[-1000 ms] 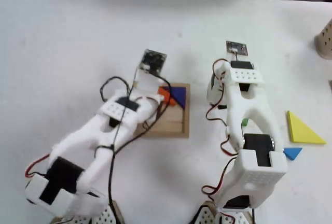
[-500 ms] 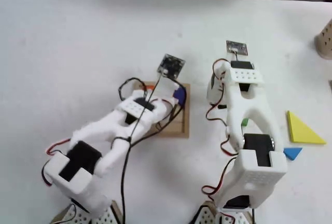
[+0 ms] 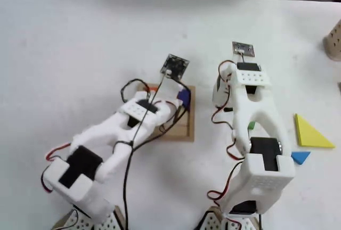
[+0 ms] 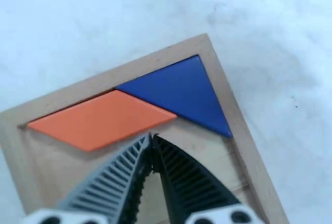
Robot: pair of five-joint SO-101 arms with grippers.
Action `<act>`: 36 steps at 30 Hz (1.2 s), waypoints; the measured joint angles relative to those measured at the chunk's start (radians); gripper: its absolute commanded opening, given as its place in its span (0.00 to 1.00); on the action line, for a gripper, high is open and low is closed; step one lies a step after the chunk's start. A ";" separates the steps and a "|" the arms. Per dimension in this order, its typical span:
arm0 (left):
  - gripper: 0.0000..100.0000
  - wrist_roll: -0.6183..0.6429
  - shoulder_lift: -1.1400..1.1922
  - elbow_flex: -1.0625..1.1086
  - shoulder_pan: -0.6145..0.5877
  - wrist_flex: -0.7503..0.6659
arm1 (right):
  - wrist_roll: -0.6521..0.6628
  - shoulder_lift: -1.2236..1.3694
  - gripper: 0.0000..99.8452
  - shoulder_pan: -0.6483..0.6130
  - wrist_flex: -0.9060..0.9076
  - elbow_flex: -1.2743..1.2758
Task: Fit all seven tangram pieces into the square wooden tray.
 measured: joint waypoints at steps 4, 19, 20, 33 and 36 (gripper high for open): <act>0.02 0.000 -0.140 0.095 -0.003 0.000 | 0.000 0.000 0.02 0.000 0.000 0.000; 0.02 0.000 -0.370 0.213 -0.290 -0.025 | 0.002 -0.117 0.02 0.087 0.011 0.112; 0.03 0.000 -0.370 0.215 -0.307 -0.025 | 0.002 -0.140 0.02 0.112 -0.006 0.138; 0.24 0.000 -0.364 0.215 -0.334 -0.025 | 0.117 -0.321 0.12 0.471 -0.066 0.250; 0.21 0.000 -0.301 0.204 -0.334 -0.025 | 0.262 -0.321 0.16 0.505 -0.066 0.250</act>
